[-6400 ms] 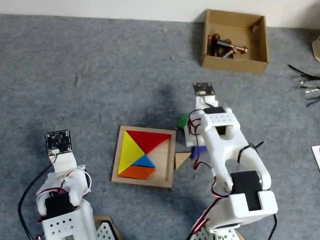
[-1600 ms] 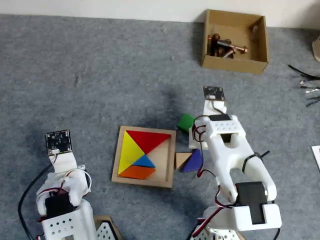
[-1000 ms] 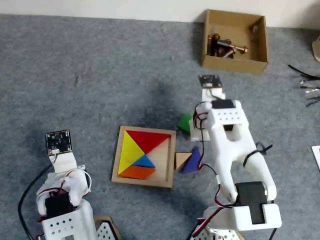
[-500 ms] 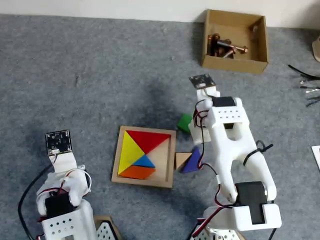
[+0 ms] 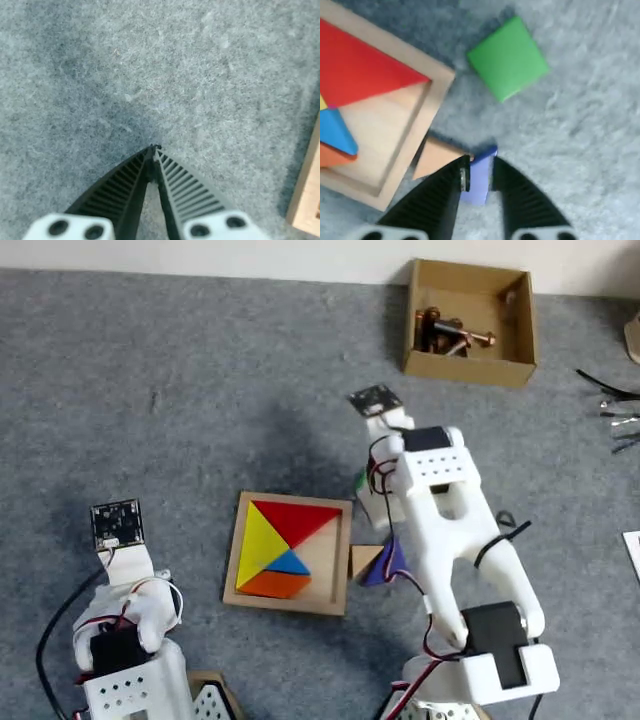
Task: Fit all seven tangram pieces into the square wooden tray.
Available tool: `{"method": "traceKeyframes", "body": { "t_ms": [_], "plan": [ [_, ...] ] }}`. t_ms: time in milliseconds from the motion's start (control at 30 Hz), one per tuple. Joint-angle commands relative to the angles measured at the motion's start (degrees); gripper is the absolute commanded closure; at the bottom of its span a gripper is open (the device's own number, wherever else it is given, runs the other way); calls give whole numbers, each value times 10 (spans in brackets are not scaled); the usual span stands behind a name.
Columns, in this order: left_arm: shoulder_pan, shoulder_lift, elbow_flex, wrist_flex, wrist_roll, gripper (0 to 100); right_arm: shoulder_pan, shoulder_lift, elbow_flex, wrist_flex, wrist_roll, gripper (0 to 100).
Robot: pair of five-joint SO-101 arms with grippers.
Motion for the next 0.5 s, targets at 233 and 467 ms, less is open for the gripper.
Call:
{"method": "traceKeyframes", "body": {
  "t_ms": [233,467],
  "plan": [
    [-7,-3,11,2,6,995,-4,63,-112,-17,61,833],
    [-7,-3,11,2,6,995,-4,162,-196,-11,141,832]
  ]
}}
